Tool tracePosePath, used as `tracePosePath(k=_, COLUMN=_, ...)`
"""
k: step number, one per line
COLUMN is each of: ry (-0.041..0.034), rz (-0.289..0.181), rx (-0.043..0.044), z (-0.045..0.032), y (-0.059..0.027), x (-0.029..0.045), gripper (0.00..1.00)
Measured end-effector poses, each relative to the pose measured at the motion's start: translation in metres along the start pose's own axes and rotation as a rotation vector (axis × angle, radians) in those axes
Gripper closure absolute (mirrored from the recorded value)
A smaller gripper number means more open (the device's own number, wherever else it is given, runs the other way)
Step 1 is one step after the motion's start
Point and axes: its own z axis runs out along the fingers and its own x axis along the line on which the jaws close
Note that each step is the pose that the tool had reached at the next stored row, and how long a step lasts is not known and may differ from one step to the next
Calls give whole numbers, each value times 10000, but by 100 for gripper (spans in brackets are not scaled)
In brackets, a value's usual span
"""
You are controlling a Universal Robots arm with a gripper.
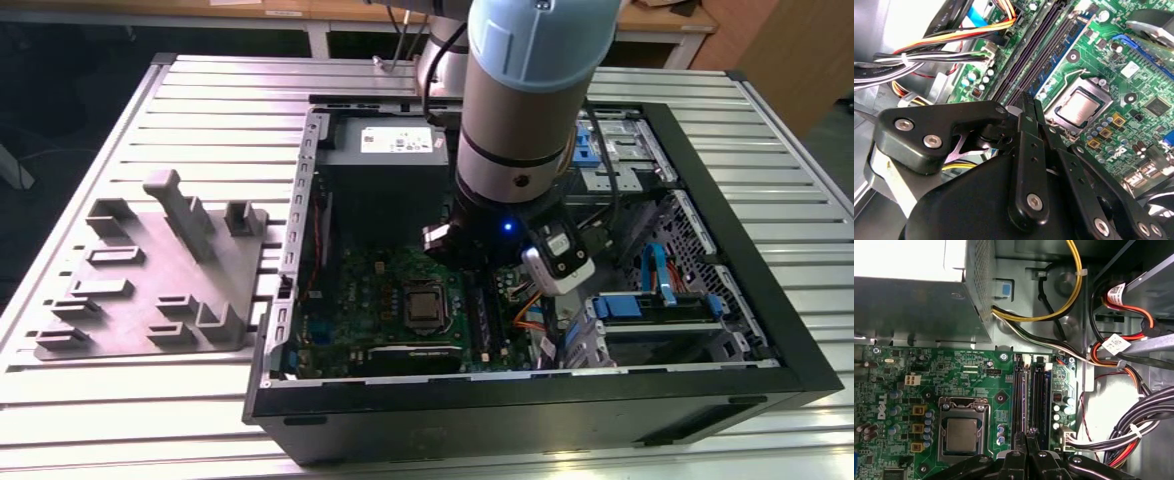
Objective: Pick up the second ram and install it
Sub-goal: 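Insert the second ram into the second slot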
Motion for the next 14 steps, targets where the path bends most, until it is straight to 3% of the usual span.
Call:
tracePosePath(k=6, ry=-1, rz=0, rx=-19, z=29, y=-2, x=1, gripper=88)
tracePosePath(k=14, ry=-4, rz=5, rx=-126, z=45, y=-3, x=2, gripper=88)
